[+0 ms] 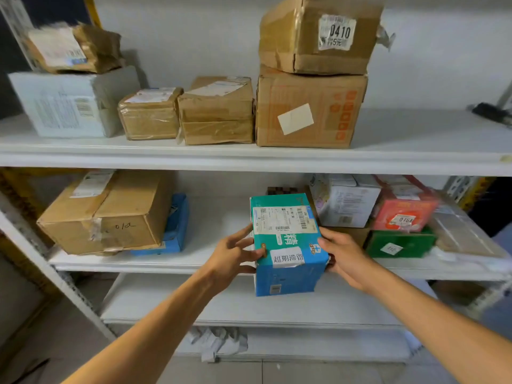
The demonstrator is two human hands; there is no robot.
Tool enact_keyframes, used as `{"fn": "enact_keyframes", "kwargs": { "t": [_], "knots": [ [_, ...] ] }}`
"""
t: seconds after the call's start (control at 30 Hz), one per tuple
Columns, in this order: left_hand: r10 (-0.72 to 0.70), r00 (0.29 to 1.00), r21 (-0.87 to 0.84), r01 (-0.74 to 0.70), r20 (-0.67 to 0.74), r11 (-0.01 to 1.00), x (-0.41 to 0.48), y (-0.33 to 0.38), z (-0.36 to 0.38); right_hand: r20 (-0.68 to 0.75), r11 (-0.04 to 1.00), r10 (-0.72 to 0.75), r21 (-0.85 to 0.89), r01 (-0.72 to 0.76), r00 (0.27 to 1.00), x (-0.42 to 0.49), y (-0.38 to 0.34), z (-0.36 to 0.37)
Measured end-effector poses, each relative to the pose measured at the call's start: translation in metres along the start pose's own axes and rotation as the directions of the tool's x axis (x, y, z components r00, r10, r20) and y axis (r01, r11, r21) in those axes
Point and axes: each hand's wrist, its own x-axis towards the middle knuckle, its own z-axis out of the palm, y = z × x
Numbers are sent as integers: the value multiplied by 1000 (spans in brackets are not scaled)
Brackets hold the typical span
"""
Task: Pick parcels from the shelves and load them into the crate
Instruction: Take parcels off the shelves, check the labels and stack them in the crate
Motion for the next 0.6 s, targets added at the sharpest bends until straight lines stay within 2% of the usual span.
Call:
{"fn": "enact_keyframes", "kwargs": {
  "t": [0.27,0.4,0.47,0.6],
  "knots": [
    [-48,976,85,31,214,996,25,-16,70,-64,999,23,25,-22,998,-61,27,-70],
    [-90,924,151,36,371,988,39,-24,125,-199,994,54,102,-34,979,-108,51,-108],
    [-127,864,195,34,488,980,44,-33,159,-304,987,75,159,-27,950,-136,68,-127],
    [-228,661,308,-4,715,951,41,-69,241,-539,953,115,296,60,834,-209,112,-159]
  ]
}}
